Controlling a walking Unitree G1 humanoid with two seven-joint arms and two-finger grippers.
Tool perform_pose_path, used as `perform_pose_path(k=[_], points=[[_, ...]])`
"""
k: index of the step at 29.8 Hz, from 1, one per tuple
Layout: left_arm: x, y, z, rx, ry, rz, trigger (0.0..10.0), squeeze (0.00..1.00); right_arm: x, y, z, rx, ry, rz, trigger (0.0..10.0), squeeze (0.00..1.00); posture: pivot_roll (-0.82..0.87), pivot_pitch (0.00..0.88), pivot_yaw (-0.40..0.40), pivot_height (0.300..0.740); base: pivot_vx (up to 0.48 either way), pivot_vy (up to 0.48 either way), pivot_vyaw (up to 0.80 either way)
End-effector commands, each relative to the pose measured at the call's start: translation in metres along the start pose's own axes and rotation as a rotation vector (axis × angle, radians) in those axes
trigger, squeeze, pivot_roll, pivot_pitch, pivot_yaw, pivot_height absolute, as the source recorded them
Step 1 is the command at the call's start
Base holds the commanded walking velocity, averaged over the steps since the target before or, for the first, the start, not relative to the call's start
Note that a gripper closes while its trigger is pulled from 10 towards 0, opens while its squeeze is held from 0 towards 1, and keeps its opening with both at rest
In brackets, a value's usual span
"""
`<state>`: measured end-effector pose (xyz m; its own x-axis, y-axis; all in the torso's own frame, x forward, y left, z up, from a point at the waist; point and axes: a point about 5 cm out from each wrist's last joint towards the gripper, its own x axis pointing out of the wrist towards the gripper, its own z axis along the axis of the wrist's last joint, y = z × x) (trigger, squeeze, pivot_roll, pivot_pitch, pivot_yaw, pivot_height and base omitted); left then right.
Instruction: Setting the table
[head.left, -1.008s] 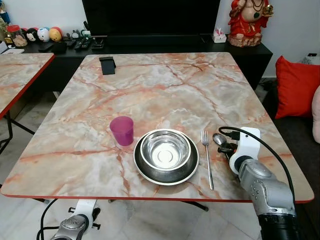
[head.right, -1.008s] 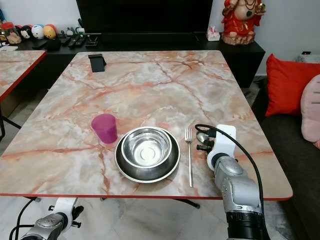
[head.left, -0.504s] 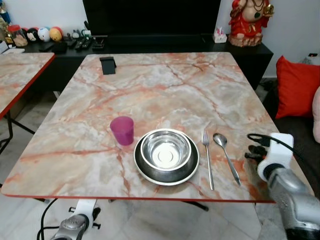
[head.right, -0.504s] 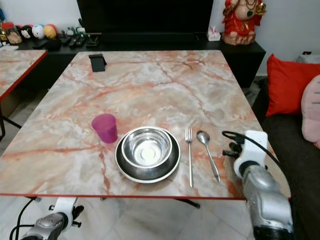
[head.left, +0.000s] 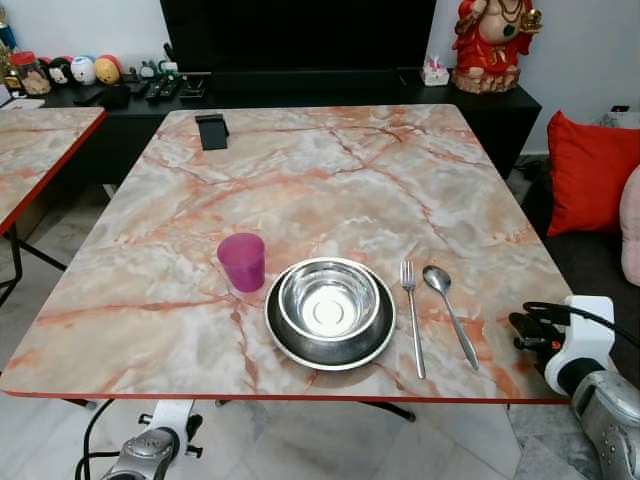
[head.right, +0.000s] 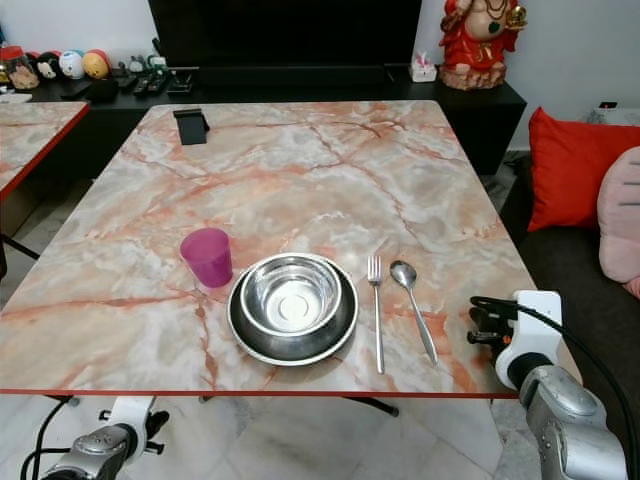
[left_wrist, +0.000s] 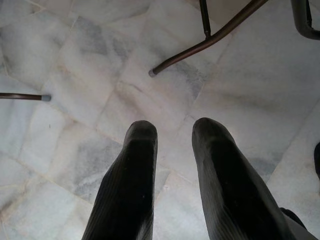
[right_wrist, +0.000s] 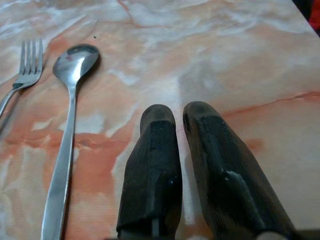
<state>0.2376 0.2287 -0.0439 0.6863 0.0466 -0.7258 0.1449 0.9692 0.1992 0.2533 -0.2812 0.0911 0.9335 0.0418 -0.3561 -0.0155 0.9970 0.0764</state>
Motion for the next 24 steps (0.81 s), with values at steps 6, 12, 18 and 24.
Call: perform_pose_path(k=[6, 12, 18, 24], points=[[-0.001, 0.001, -0.003, -0.011, 0.007, 0.005, 10.0, 0.0, 0.003, 0.003, 0.0, 0.023, -0.024, 0.04, 10.0, 0.0, -0.04, 0.0, 0.027, 0.74, 0.0, 0.0, 0.0], [-0.001, 0.001, -0.004, -0.006, 0.006, 0.004, 10.0, 0.0, 0.008, 0.014, -0.004, 0.019, -0.037, 0.09, 10.0, 0.0, -0.04, 0.0, 0.03, 0.74, 0.0, 0.0, 0.0], [-0.001, 0.001, -0.003, -0.006, 0.003, 0.005, 10.0, 0.0, 0.012, 0.035, -0.01, 0.013, -0.025, 0.179, 10.0, 0.0, -0.04, 0.0, 0.027, 0.74, 0.0, 0.0, 0.0], [-0.001, 0.001, -0.003, -0.009, 0.003, 0.006, 10.0, 0.0, 0.013, 0.045, -0.017, -0.029, 0.003, 0.196, 10.0, 0.0, -0.04, 0.0, 0.025, 0.74, 0.0, 0.0, 0.0]])
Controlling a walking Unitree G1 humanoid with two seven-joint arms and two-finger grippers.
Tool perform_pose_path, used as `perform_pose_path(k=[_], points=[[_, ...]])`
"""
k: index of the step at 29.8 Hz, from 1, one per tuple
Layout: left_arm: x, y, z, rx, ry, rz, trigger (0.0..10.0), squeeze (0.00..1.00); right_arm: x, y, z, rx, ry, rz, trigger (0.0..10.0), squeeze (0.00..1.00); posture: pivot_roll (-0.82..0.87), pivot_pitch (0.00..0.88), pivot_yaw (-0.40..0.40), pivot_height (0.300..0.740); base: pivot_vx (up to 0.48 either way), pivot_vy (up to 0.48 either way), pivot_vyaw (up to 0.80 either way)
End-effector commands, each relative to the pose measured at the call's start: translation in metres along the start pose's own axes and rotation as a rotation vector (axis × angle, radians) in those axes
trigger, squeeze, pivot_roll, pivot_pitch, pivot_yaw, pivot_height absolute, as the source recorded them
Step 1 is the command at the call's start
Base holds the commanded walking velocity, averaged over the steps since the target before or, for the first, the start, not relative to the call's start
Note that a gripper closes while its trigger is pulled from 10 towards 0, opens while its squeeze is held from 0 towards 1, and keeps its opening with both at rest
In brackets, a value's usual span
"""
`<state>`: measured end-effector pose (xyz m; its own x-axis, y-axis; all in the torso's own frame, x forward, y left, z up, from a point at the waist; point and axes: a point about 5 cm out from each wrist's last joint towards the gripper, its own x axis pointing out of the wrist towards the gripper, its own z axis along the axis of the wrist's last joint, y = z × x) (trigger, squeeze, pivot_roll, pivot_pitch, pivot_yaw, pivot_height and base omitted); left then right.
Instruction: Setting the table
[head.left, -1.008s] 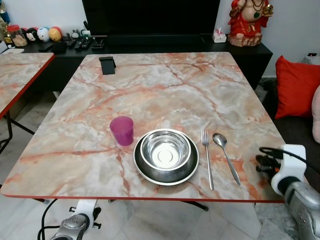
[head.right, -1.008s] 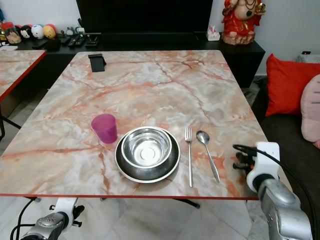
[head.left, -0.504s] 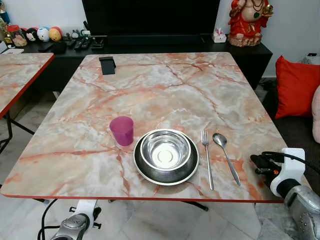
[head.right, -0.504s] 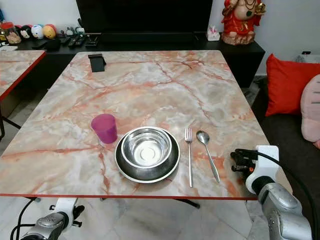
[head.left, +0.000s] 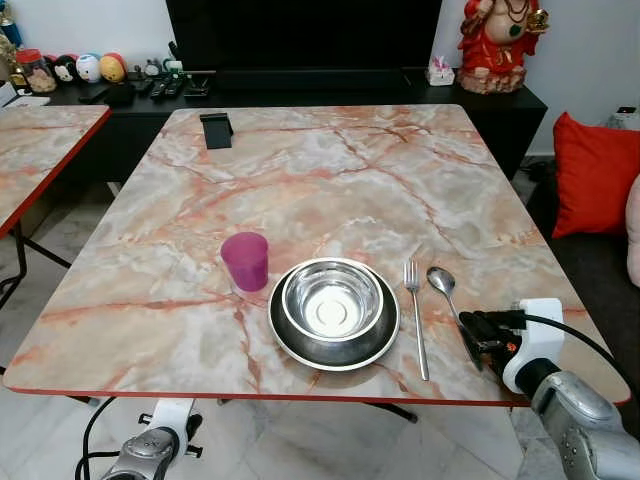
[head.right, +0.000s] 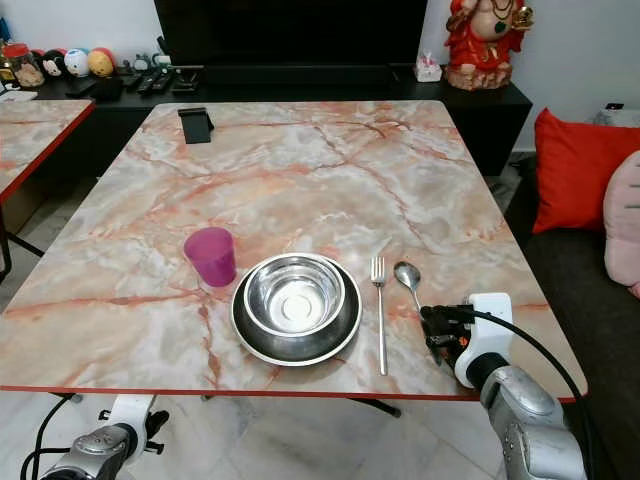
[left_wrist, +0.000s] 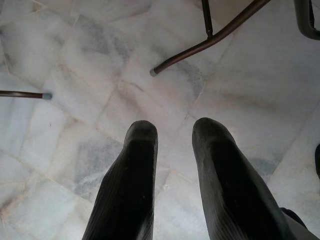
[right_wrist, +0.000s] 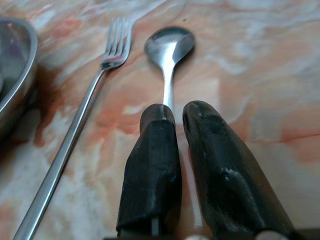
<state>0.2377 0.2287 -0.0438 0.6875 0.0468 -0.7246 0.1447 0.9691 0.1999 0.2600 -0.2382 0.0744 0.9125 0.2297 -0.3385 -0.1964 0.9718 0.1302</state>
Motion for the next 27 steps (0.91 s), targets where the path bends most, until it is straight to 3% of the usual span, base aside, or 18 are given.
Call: perform_pose_path(k=[1, 6, 14, 27], points=[[-0.001, 0.001, -0.003, -0.009, 0.005, 0.007, 10.0, 0.0, 0.0, 0.005, -0.002, -0.035, 0.011, 0.014, 10.0, 0.0, -0.04, 0.0, 0.024, 0.74, 0.0, 0.0, 0.0], [-0.001, 0.001, -0.002, -0.01, 0.002, 0.009, 10.0, 0.0, 0.001, 0.004, 0.001, -0.052, -0.007, -0.002, 10.0, 0.0, -0.04, 0.0, 0.024, 0.74, 0.0, 0.0, 0.0], [-0.001, 0.001, -0.002, -0.01, -0.002, 0.013, 10.0, 0.0, -0.005, -0.003, 0.023, -0.063, -0.124, -0.054, 10.0, 0.0, -0.04, 0.0, 0.025, 0.74, 0.0, 0.0, 0.0], [-0.001, 0.001, -0.002, -0.009, -0.001, 0.014, 10.0, 0.0, 0.002, 0.002, 0.025, -0.092, -0.145, -0.073, 10.0, 0.0, -0.04, 0.0, 0.024, 0.74, 0.0, 0.0, 0.0]])
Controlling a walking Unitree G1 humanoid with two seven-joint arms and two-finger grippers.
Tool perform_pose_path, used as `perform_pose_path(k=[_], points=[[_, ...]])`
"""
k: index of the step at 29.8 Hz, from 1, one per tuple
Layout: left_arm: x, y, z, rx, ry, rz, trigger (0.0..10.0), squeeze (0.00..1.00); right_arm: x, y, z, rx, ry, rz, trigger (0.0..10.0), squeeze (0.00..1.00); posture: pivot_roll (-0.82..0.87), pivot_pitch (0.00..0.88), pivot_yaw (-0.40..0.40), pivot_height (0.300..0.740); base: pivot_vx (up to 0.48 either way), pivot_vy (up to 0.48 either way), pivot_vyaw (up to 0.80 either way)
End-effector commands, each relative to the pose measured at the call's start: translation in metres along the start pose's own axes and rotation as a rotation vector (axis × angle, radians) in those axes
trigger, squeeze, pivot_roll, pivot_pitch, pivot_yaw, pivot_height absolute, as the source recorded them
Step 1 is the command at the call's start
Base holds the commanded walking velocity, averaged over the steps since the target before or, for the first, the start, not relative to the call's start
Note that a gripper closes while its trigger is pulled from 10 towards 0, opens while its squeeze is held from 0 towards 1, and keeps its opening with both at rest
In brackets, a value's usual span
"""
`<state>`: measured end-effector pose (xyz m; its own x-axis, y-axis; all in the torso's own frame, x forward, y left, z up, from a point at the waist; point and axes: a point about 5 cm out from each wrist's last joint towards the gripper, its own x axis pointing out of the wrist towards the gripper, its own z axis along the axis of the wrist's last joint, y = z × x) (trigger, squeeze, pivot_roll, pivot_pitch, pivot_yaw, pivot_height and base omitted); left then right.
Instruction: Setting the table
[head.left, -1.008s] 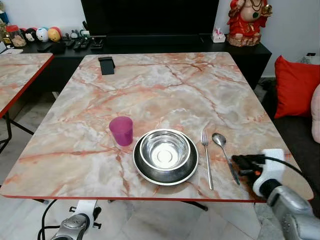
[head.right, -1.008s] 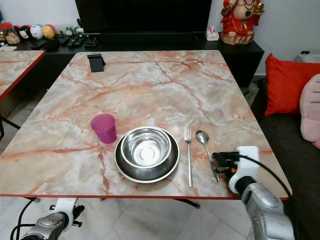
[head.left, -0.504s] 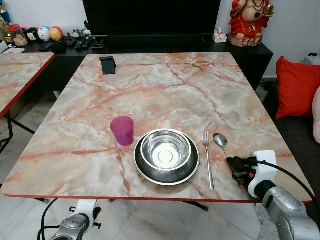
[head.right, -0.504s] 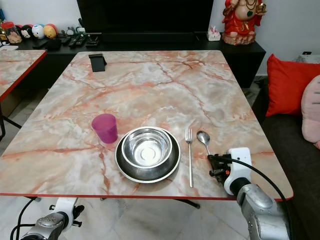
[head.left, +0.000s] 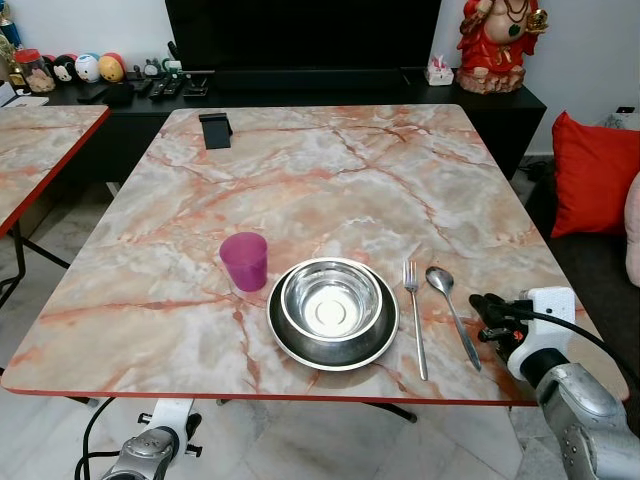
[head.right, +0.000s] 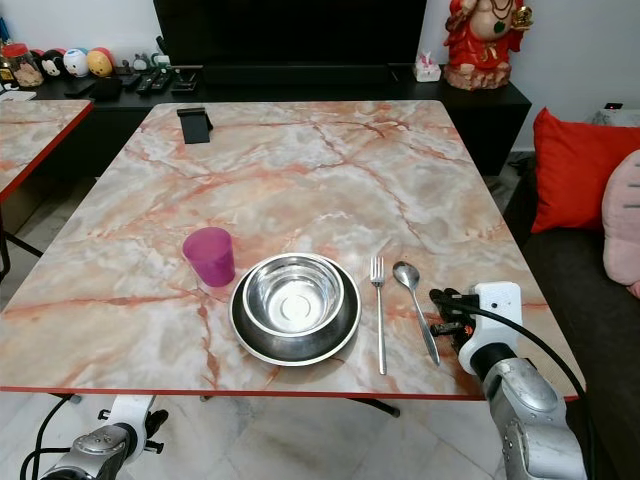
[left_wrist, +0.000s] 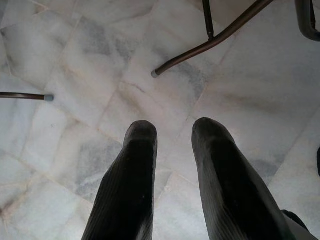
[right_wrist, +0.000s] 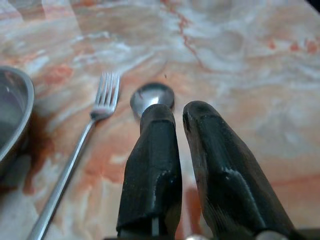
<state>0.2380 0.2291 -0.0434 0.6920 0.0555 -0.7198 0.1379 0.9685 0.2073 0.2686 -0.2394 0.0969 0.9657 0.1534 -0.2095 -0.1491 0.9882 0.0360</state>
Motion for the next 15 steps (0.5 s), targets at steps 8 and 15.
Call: perform_pose_path(k=[8, 15], points=[[0.0, 0.0, -0.002, -0.011, 0.003, 0.005, 10.0, 0.0, -0.003, 0.002, -0.007, -0.115, 0.064, 0.001, 10.0, 0.0, -0.04, 0.0, 0.022, 0.74, 0.0, 0.0, 0.0], [0.0, 0.0, -0.002, -0.01, 0.002, 0.003, 10.0, 0.0, -0.013, -0.006, -0.013, -0.146, 0.09, -0.013, 10.0, 0.0, -0.04, 0.0, 0.022, 0.74, 0.0, 0.0, 0.0]])
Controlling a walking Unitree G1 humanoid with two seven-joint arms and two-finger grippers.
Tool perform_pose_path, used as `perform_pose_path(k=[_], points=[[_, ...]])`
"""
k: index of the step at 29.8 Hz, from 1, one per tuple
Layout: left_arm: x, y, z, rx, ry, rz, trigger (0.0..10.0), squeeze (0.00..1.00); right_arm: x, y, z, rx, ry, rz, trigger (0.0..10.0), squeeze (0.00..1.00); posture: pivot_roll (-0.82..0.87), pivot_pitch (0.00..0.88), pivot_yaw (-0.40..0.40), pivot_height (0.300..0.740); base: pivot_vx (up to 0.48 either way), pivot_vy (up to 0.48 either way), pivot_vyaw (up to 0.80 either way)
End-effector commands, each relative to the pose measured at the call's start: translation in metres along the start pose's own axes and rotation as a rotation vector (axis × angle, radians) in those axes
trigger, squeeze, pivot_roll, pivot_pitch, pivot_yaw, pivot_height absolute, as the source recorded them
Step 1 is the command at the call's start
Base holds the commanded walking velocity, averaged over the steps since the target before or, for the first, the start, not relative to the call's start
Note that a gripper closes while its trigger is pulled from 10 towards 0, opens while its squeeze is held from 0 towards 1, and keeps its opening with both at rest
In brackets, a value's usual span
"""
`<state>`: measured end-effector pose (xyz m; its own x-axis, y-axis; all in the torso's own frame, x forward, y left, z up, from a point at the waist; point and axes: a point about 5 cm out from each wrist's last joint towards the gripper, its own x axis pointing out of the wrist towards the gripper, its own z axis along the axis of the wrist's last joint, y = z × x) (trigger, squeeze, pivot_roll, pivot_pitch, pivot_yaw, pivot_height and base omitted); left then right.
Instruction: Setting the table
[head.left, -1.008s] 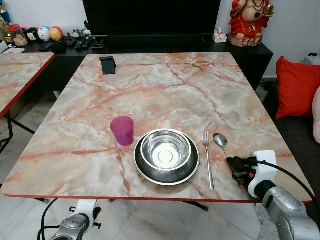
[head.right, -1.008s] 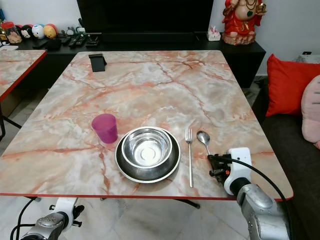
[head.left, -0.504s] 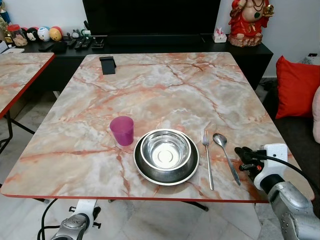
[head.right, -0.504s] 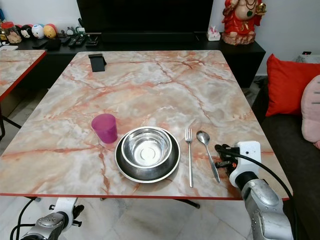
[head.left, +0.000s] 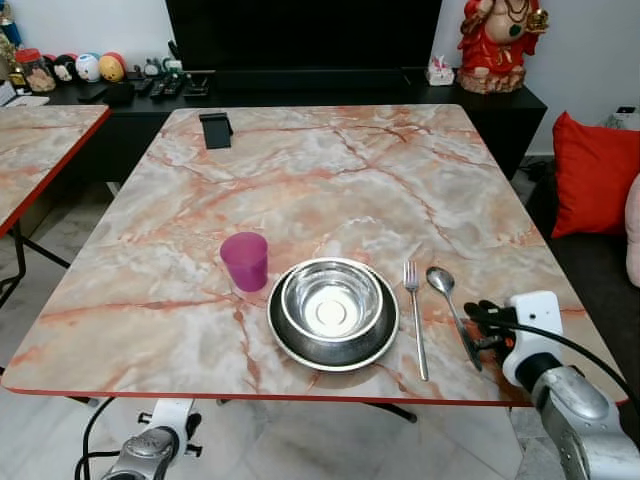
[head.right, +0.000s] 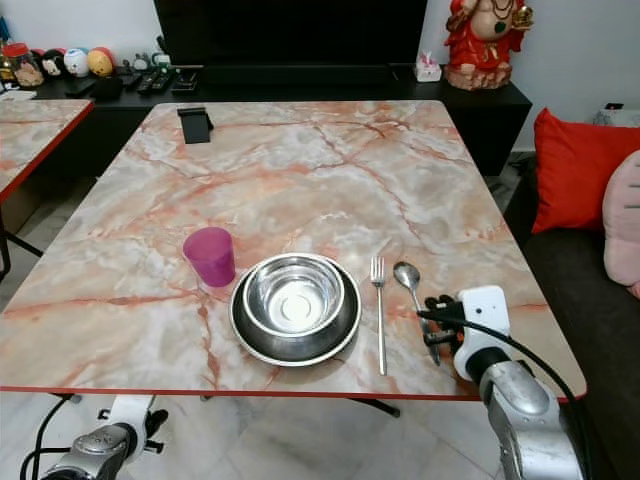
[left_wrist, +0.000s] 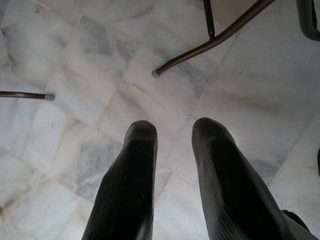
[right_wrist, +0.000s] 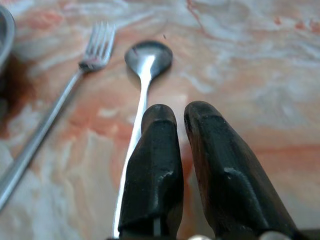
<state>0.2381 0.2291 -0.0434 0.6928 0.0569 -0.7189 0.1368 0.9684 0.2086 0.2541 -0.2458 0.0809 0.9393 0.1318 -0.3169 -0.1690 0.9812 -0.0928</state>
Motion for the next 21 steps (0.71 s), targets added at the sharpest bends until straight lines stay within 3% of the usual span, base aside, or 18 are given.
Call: perform_pose_path(k=[1, 14, 21], points=[[0.0, 0.0, -0.002, -0.01, 0.003, 0.002, 10.0, 0.0, -0.002, -0.002, 0.005, -0.016, -0.022, -0.001, 10.0, 0.0, -0.04, 0.0, 0.022, 0.74, 0.0, 0.0, 0.0], [-0.001, 0.001, -0.002, -0.005, 0.002, 0.001, 10.0, 0.0, -0.017, -0.005, -0.004, -0.046, 0.021, 0.006, 10.0, 0.0, -0.04, 0.0, 0.023, 0.74, 0.0, 0.0, 0.0], [0.0, 0.001, -0.002, -0.002, 0.0, 0.001, 10.0, 0.0, -0.022, 0.001, -0.01, -0.079, 0.039, 0.022, 10.0, 0.0, -0.05, 0.0, 0.027, 0.74, 0.0, 0.0, 0.0]])
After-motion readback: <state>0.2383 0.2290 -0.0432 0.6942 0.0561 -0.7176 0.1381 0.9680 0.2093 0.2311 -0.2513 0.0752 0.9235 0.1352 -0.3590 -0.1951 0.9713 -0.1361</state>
